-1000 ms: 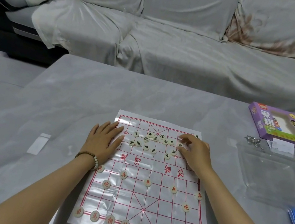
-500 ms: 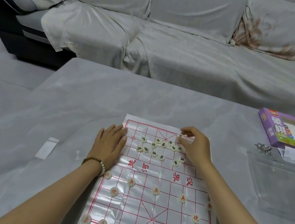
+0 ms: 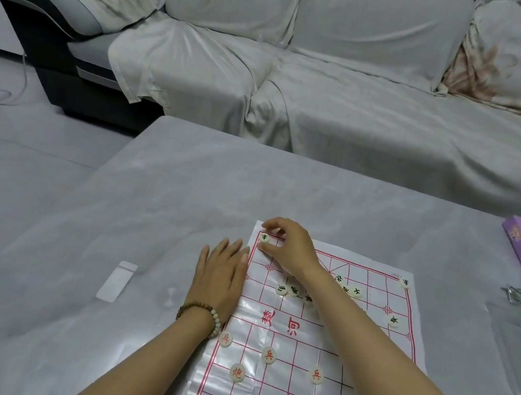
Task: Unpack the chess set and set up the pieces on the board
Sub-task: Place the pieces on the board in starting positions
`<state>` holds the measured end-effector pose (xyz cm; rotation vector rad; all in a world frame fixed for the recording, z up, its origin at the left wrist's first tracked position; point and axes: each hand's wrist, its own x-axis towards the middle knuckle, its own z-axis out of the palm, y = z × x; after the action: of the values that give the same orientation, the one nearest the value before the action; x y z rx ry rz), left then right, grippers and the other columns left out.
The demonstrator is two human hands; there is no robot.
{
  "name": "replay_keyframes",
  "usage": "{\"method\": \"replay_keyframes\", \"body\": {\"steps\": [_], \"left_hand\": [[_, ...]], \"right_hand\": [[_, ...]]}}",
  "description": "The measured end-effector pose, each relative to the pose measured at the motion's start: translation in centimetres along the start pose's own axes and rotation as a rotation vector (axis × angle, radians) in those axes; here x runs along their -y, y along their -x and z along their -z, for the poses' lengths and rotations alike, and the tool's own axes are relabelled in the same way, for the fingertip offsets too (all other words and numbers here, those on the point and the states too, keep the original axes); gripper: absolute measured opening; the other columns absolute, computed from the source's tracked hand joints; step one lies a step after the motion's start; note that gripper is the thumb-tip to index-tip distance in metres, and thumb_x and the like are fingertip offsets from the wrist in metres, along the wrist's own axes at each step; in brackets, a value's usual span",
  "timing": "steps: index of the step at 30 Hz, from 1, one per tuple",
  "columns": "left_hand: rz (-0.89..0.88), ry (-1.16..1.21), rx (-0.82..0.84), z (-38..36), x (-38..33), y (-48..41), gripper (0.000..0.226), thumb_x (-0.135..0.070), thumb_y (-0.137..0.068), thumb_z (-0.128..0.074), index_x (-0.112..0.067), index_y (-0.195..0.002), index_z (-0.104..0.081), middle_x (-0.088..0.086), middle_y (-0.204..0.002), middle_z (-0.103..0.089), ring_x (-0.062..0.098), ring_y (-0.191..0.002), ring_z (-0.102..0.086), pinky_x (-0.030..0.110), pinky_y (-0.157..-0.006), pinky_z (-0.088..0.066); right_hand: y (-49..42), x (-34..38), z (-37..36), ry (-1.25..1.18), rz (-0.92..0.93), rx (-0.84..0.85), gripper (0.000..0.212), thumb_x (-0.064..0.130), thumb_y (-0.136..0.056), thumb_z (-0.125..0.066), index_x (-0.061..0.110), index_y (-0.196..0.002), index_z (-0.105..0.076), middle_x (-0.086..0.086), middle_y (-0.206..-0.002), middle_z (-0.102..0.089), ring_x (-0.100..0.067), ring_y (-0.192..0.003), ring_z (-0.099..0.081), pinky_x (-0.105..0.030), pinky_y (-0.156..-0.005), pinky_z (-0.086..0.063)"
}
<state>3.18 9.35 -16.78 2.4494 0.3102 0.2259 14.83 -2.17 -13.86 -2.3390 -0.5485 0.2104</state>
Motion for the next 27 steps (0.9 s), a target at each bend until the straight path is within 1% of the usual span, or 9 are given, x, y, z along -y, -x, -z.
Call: {"method": "replay_keyframes", "body": {"steps": [2,8,14,22,24,27], "left_hand": [[-0.003,-0.012,0.002,0.0,0.0,0.0,0.048,-0.036,-0.100,-0.016,-0.024,-0.140,-0.038,-0.007,-0.149,-0.032,0.008,-0.141,-0.015,0.031,-0.117,0.004],[0.005,-0.026,0.018,0.1,0.0,0.1,0.048,-0.037,-0.100,-0.016,-0.024,-0.141,-0.036,-0.007,-0.150,-0.031,0.007,-0.141,-0.014,0.031,-0.117,0.005],[0.001,-0.028,0.016,0.1,0.0,0.2,0.048,-0.038,-0.100,-0.016,-0.025,-0.141,-0.036,-0.008,-0.150,-0.030,0.007,-0.142,-0.013,0.031,-0.117,0.006],[-0.008,-0.032,0.018,0.1,0.0,0.2,0.046,-0.038,-0.100,-0.018,-0.025,-0.141,-0.037,-0.008,-0.150,-0.030,0.007,-0.142,-0.013,0.031,-0.117,0.005],[-0.011,-0.030,0.014,0.1,0.0,0.2,0.046,-0.038,-0.100,-0.019,-0.025,-0.140,-0.038,-0.008,-0.150,-0.030,0.007,-0.142,-0.013,0.032,-0.118,0.005],[-0.013,-0.033,0.020,0.1,0.0,0.2,0.046,-0.039,-0.100,-0.019,-0.026,-0.140,-0.037,-0.007,-0.150,-0.030,0.008,-0.142,-0.013,0.032,-0.118,0.005]], "right_hand": [[0.1,-0.3,0.1,0.036,0.008,-0.005,0.033,0.026,-0.078,-0.075,0.021,-0.109,-0.064,0.003,-0.109,-0.061,-0.013,-0.099,-0.054,-0.032,-0.092,-0.045],[-0.3,-0.5,-0.4,0.028,-0.032,-0.071,0.022,0.028,-0.079,-0.074,0.020,-0.099,-0.069,0.002,-0.104,-0.062,-0.012,-0.097,-0.057,-0.027,-0.086,-0.046],[-1.0,-0.3,-1.0,-0.004,-0.084,-0.107,0.016,0.028,-0.078,-0.074,0.021,-0.092,-0.070,0.001,-0.100,-0.061,-0.015,-0.097,-0.056,-0.031,-0.084,-0.047],[-1.6,-0.5,-1.4,-0.072,-0.118,-0.099,0.014,0.029,-0.077,-0.076,0.025,-0.089,-0.069,0.002,-0.098,-0.058,-0.016,-0.098,-0.055,-0.036,-0.090,-0.046],[-1.4,-0.4,-1.2,-0.090,-0.116,-0.085,0.017,0.029,-0.077,-0.076,0.024,-0.091,-0.069,0.003,-0.099,-0.058,-0.013,-0.095,-0.054,-0.033,-0.089,-0.046],[-0.8,-0.2,0.2,-0.176,-0.087,-0.071,0.020,0.025,-0.079,-0.074,0.022,-0.098,-0.067,0.001,-0.103,-0.060,-0.009,-0.085,-0.051,-0.020,-0.076,-0.042]]}}
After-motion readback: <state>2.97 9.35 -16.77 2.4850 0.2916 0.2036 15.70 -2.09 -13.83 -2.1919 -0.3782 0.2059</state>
